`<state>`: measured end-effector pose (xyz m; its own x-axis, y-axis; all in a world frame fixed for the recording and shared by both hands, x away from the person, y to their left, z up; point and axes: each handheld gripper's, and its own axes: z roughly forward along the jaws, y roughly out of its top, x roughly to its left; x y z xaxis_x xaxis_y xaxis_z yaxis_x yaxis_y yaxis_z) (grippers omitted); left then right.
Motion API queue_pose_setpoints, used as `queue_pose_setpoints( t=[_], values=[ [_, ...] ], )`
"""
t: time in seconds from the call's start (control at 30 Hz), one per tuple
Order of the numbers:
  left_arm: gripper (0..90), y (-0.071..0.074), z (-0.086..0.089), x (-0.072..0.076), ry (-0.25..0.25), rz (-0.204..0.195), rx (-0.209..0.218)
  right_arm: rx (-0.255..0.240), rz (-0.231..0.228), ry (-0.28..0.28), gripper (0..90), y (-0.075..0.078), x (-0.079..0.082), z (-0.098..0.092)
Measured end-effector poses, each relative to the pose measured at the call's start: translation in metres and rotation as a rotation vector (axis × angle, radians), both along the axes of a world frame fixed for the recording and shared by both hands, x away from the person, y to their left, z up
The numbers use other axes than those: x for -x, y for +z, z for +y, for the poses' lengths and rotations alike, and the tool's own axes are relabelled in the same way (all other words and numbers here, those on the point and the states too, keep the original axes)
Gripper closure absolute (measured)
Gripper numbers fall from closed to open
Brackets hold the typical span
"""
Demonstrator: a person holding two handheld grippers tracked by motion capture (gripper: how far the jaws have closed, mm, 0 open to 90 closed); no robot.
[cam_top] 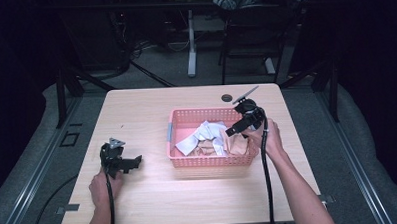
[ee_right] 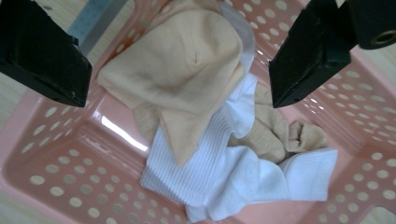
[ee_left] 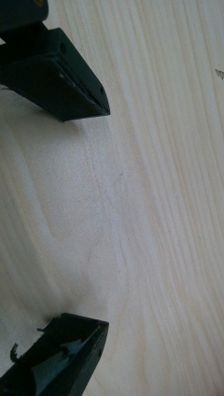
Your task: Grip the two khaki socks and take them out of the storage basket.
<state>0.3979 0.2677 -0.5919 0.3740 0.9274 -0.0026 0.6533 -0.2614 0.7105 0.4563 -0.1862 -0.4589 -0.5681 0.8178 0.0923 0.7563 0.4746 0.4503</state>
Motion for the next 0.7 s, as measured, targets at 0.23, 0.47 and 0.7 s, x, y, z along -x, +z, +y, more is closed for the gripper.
queue_pose_setpoints(
  t=[0.23, 0.47, 0.7],
  values=[
    [0.3, 0.0, 0.0, 0.0, -0.001, 0.001, -0.003, 0.026, 0.053, -0.034, 11.6, -0.025, -0.01, 0.008],
    [0.3, 0.0, 0.0, 0.0, -0.002, -0.002, 0.0, 0.059, 0.076, -0.068, 15.2, -0.044, -0.015, 0.011],
    [0.3, 0.0, 0.0, 0.0, -0.003, -0.001, 0.0, 0.084, 0.089, -0.102, 30.5, -0.051, -0.018, 0.008]
  ],
)
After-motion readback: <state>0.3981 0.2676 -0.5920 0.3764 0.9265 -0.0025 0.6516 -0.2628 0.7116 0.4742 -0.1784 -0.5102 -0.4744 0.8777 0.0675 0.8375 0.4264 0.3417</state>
